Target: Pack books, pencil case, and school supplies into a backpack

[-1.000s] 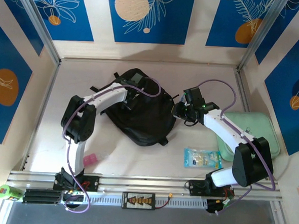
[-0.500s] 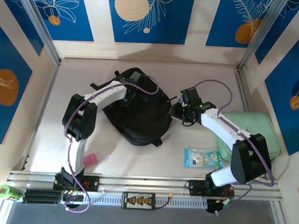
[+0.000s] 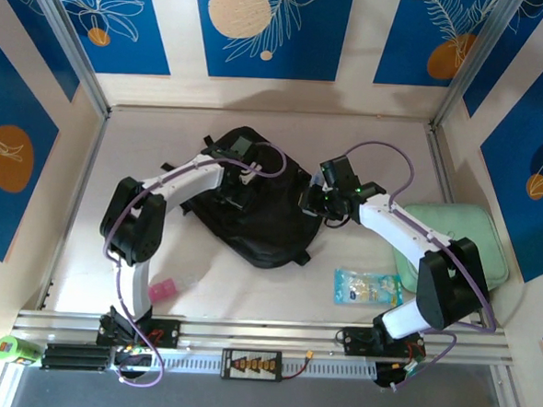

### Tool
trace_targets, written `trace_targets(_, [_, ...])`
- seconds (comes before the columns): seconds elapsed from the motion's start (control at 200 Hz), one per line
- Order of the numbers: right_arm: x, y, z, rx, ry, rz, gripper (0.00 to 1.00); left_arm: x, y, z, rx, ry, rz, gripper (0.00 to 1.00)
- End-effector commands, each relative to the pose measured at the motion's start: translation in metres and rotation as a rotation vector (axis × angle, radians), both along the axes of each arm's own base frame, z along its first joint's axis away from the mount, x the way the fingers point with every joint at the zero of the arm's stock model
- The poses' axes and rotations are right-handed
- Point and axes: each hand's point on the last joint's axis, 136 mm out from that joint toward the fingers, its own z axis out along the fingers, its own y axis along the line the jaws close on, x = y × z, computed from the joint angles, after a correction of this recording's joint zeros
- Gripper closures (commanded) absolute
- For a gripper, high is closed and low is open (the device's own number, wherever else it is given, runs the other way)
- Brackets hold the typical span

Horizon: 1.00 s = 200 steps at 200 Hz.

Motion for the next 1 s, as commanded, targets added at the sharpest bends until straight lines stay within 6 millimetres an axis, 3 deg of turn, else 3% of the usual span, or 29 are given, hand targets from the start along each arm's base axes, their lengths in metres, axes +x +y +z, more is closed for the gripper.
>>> trace_targets(0.0, [0.000, 0.017, 0.010, 0.038, -0.013, 0.049, 0.55, -0.015, -0.014, -0.010, -0.016, 0.061, -0.041, 0.29])
trace_targets(0.11, [-0.004, 0.022, 0.008, 0.047, 0.002, 0.051, 0.55, -0.013, -0.015, -0.017, 0.025, 0.062, -0.056, 0.23])
trace_targets(0.23, [-0.006, 0.025, 0.004, 0.049, 0.010, 0.053, 0.55, -0.002, -0.006, -0.017, 0.102, 0.020, -0.019, 0.26])
trace_targets(0.445, [-0.006, 0.025, 0.003, 0.043, 0.011, 0.054, 0.55, 0.007, -0.002, -0.007, 0.107, -0.033, 0.050, 0.62])
trace_targets(0.78, [-0.006, 0.025, 0.001, 0.041, 0.015, 0.052, 0.55, 0.015, 0.004, 0.043, 0.065, -0.165, 0.098, 0.98])
trace_targets(0.995, [-0.008, 0.028, 0.000, 0.045, 0.014, 0.071, 0.55, 0.013, 0.002, 0.060, 0.024, -0.182, 0.096, 1.00])
